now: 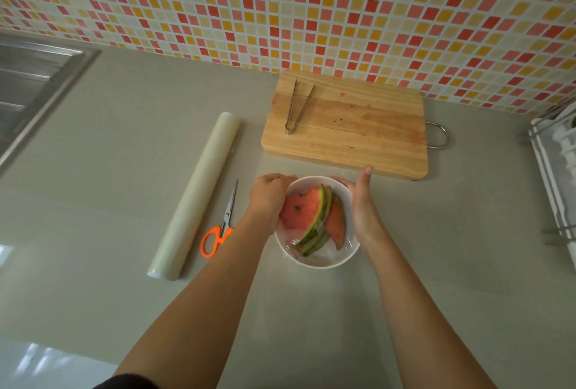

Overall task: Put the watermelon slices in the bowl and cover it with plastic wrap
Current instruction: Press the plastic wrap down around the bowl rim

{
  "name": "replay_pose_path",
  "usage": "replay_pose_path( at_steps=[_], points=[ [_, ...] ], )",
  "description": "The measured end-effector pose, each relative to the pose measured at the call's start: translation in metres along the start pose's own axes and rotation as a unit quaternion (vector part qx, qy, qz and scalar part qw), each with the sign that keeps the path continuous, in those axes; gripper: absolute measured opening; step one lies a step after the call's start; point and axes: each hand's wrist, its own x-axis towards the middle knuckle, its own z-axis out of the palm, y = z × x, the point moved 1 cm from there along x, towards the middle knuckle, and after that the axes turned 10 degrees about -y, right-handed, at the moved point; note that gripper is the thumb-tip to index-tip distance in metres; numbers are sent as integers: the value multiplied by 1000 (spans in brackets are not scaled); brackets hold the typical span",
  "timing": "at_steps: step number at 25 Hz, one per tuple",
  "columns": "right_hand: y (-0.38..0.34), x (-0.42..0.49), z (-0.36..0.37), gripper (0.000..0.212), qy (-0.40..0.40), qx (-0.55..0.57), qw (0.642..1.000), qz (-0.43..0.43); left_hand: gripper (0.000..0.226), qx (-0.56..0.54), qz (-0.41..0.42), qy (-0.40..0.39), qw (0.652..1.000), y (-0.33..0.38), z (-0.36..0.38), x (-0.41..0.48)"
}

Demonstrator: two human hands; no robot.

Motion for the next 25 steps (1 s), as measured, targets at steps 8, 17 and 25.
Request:
replay_pose_path(
  at_steps=[8,17,25],
  points=[
    [-6,-2,7,84,174,-190,966,29,33,-78,-32,-53,995,6,2,5],
    [4,-2,-1,110,231,-212,939,138,39,-139,-4,9,990,0,-8,-1],
    [12,-5,-11,86,-3,-64,983,-172,51,134,195,-179,955,2,-10,-16]
  ],
)
